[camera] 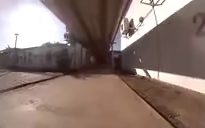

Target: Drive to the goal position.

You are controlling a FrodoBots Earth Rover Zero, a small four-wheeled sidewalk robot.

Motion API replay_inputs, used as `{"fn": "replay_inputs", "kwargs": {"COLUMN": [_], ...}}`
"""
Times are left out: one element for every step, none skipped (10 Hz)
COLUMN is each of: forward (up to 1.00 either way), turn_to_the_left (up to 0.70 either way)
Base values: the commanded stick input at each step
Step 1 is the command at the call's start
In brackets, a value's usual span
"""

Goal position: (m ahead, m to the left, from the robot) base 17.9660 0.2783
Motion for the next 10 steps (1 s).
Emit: {"fn": "replay_inputs", "kwargs": {"forward": [0.7,0.7,0.7,0.7,0.7,0.7,0.7,0.7,0.7,0.7], "turn_to_the_left": [0.0,0.0,0.0,0.0,0.0,0.0,0.0,0.0,0.0,0.0]}}
